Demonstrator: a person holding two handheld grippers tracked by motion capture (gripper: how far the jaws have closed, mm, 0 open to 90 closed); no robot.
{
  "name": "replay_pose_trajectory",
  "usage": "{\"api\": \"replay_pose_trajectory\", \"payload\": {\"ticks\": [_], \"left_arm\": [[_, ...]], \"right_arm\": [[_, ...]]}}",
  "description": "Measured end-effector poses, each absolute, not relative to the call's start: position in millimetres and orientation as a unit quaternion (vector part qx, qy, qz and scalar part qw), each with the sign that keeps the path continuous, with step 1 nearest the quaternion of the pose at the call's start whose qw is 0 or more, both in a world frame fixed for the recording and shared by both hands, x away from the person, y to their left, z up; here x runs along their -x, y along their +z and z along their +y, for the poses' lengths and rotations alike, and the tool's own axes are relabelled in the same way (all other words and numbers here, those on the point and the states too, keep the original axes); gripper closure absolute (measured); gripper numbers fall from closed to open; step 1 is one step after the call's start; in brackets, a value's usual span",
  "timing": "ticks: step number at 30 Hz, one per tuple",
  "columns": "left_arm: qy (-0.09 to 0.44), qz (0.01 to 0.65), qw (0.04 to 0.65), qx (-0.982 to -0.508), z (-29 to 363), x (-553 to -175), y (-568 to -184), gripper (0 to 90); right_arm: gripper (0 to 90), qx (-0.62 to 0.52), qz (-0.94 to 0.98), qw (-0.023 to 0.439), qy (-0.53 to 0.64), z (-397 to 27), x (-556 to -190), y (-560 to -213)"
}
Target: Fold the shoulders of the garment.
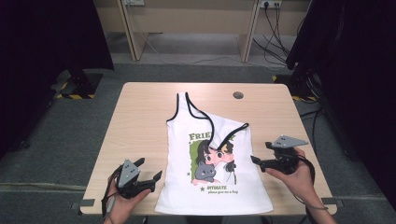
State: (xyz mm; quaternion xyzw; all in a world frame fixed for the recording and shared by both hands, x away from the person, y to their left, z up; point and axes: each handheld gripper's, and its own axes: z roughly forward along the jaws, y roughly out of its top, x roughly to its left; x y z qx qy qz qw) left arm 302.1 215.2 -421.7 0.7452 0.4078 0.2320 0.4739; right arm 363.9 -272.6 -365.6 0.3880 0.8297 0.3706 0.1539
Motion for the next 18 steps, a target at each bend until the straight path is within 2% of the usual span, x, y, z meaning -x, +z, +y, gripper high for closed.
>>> {"api": "replay_pose_trajectory", "payload": {"ticks": [4, 11, 18], "left_arm": [[0.233, 0.405, 0.478, -0.744, 211, -337, -407, 18.0], [0.221, 0.406, 0.454, -0.762, 187, -431, -391, 18.0], [0.207, 0.439, 0.431, -0.761, 161, -518, -389, 18.6]], "right_arm": [[15.9, -0.399, 0.824, 0.153, 0.371, -289, -348, -369], [15.5, -0.421, 0.815, 0.149, 0.369, -312, -324, -379], [15.2, -0.43, 0.812, 0.149, 0.364, -327, -313, -384]]}}
